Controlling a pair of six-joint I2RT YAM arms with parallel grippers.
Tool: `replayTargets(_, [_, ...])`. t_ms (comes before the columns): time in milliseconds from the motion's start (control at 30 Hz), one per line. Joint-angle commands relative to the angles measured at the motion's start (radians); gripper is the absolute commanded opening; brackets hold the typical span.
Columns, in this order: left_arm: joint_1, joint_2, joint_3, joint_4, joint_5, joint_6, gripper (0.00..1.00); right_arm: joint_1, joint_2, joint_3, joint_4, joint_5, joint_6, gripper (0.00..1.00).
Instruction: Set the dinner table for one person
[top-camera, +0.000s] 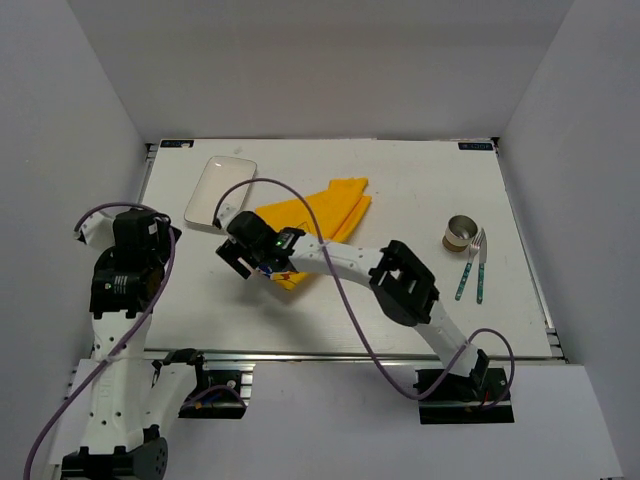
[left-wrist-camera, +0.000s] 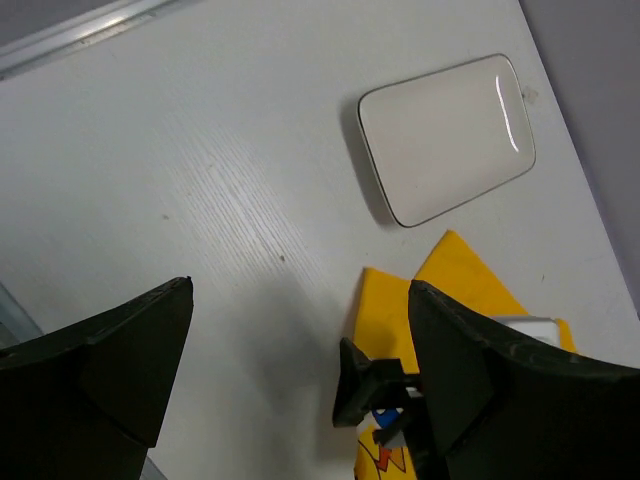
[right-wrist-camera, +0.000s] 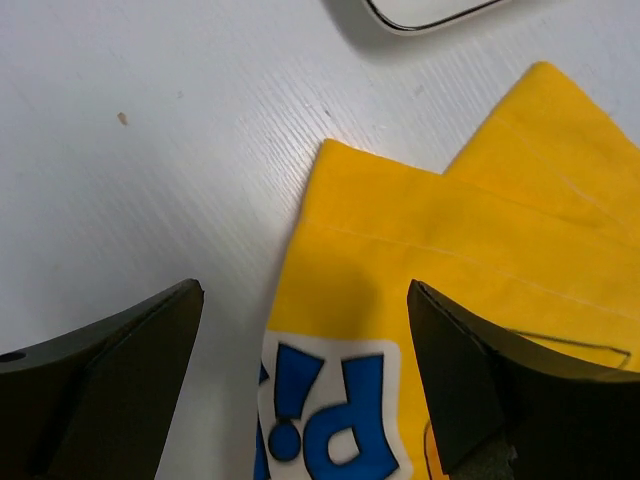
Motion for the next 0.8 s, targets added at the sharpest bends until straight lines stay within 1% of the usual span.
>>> replayTargets(0, [-0.002,-0.022,0.036,-0.097,-0.131,-0.025,0.98,0.011,0.089,0.125,-0.054,0.095,-0.136,0.88])
replayTargets(67, [-0.002,-0.027,0.031,-0.073,-0.107,0.015,0.98,0.017,0.164,0.196,-0.048,0.132,-0.176,0.87])
replayTargets(133, [-0.002,-0.028,0.01,-0.047,-0.079,0.061,0.98,0.019,0.219,0.24,-0.04,0.155,-0.193,0.82])
replayTargets(167, [-0.002,-0.028,0.001,-0.018,-0.044,0.073,0.98,0.017,0.229,0.259,-0.012,0.161,-0.207,0.79])
replayTargets(233, [-0.002,-0.031,-0.021,0.007,-0.015,0.096,0.98,0.017,0.244,0.259,0.016,0.162,-0.225,0.76])
replayTargets(267, [-0.002,-0.034,-0.038,0.018,-0.007,0.102,0.98,0.016,0.258,0.265,0.022,0.163,-0.236,0.74])
replayTargets(300, [-0.002,-0.034,-0.044,0.021,0.001,0.102,0.98,0.011,0.267,0.27,0.029,0.166,-0.237,0.68])
replayTargets(367, [-0.002,-0.036,-0.055,0.027,0.01,0.102,0.98,0.011,0.29,0.271,0.042,0.174,-0.244,0.63])
replayTargets(400, [-0.002,-0.036,-0.055,0.03,0.013,0.104,0.98,0.008,0.296,0.268,0.045,0.187,-0.245,0.52])
replayTargets(433, [-0.002,-0.034,-0.053,0.035,0.015,0.107,0.98,0.011,0.303,0.265,0.047,0.192,-0.245,0.29])
replayTargets(467, [-0.002,-0.034,-0.053,0.036,0.016,0.108,0.98,0.011,0.3,0.265,0.049,0.192,-0.245,0.28])
replayTargets(500, [-0.002,-0.031,-0.052,0.038,0.016,0.11,0.98,0.013,0.294,0.248,0.053,0.191,-0.238,0.08])
replayTargets(533, [-0.002,-0.03,-0.052,0.041,0.018,0.115,0.98,0.016,0.277,0.236,0.061,0.188,-0.233,0.0])
replayTargets(667, [-0.002,-0.017,-0.053,0.067,0.053,0.127,0.98,0.01,0.194,0.187,0.102,0.153,-0.178,0.0])
replayTargets(700, [-0.002,-0.013,-0.056,0.074,0.067,0.131,0.98,0.006,0.165,0.143,0.117,0.146,-0.14,0.0])
replayTargets(733, [-0.002,-0.01,-0.059,0.099,0.105,0.148,0.98,0.005,0.092,0.106,0.143,0.139,-0.121,0.0])
replayTargets(767, [-0.002,-0.007,-0.064,0.111,0.125,0.156,0.98,-0.003,0.055,0.069,0.191,0.119,-0.1,0.0])
